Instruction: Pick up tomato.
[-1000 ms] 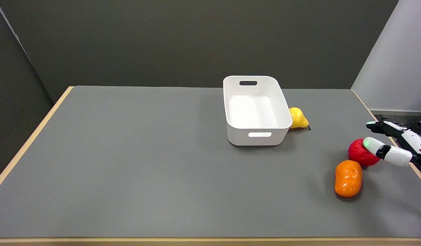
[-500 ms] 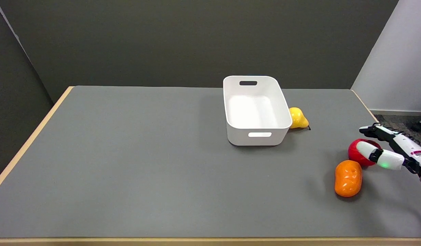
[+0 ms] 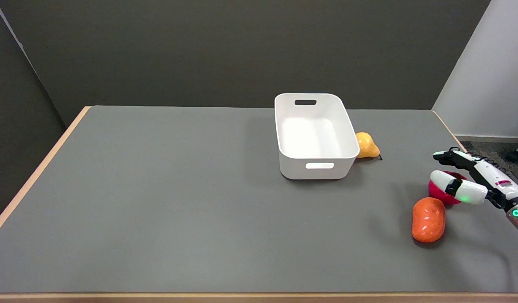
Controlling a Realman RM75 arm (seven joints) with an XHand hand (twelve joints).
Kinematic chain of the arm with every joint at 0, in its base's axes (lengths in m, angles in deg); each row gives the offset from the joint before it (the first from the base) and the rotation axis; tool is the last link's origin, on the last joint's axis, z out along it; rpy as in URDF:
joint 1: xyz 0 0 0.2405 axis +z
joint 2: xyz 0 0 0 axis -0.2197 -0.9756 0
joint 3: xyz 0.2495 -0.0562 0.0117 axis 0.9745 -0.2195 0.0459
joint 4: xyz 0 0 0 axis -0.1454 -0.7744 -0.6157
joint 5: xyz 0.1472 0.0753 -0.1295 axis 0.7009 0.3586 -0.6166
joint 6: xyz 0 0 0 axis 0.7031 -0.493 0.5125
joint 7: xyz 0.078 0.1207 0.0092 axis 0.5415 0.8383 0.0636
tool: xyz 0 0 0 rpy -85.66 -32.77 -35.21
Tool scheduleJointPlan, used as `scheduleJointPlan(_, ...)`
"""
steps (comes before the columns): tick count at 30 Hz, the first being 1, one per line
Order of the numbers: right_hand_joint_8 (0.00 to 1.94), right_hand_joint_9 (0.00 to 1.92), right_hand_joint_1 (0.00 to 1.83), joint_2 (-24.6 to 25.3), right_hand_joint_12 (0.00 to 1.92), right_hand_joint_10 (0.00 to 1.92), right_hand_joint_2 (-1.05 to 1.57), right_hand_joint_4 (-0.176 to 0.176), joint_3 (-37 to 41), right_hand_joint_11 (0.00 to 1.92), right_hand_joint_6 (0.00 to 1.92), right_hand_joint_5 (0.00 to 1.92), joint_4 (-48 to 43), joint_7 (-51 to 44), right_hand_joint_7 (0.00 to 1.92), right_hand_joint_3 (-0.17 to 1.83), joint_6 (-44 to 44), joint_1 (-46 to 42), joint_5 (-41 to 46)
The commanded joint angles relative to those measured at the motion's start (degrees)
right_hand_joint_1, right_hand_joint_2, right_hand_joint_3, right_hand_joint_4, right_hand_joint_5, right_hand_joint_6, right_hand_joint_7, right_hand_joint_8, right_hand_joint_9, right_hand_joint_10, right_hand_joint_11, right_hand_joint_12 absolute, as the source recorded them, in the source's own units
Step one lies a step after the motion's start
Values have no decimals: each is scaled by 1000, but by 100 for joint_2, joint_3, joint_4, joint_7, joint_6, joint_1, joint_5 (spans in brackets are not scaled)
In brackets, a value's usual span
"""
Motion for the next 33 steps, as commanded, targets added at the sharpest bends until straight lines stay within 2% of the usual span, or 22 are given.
scheduleJointPlan(1,479,152,338,44,1089,755,581,30,-31,-1,566,282,-42,-4,348,927,4,-13,-12)
scheduleJointPlan(6,480,151,396,93,1091,754,588,31,-48,-1,569,283,-25,-3,348,936,4,-85,6)
scheduleJointPlan(33,479,142,406,60,1085,748,586,32,-102,-1,568,282,342,44,344,938,279,-35,44)
